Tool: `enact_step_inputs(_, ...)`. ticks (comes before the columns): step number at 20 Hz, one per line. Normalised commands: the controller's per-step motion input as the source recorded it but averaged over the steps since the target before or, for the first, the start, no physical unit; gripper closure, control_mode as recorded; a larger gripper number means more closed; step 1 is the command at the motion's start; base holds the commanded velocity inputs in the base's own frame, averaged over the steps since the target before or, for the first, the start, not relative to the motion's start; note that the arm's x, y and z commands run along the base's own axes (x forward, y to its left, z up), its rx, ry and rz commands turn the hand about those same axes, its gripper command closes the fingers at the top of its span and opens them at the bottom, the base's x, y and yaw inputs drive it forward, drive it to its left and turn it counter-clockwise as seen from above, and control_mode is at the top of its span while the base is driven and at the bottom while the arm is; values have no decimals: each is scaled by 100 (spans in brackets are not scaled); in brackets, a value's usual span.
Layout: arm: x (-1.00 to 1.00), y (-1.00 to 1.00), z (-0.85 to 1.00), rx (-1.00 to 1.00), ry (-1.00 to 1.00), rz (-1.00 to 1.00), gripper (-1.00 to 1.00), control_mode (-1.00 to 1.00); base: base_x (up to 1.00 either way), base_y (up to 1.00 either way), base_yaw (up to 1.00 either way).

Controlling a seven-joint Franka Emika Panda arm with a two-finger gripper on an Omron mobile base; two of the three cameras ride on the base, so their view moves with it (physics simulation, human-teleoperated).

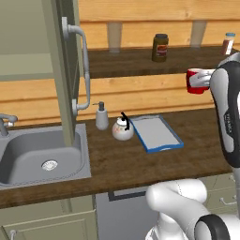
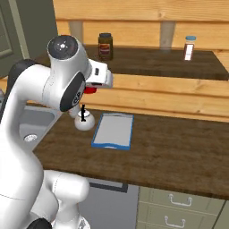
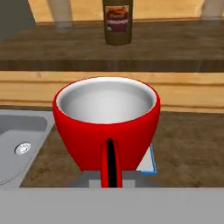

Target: Pick the kettle from the counter and place it on the tray. Then pick the mug from the cabinet and place it on the tray. Then close the cabinet doors.

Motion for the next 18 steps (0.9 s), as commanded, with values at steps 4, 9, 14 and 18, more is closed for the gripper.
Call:
enact_step_inputs(4, -31, -13, -51, 0, 1, 49, 100, -100, 0, 0, 0)
enact_step_inputs(9, -10, -3, -63, 0, 0, 33, 100, -100, 0, 0, 0)
enact_step_inputs(14, 25, 0, -75, 3, 0, 17, 100, -100, 0, 0, 0)
enact_step_inputs(18, 54, -3, -63, 0, 0, 14, 100, -100, 0, 0, 0)
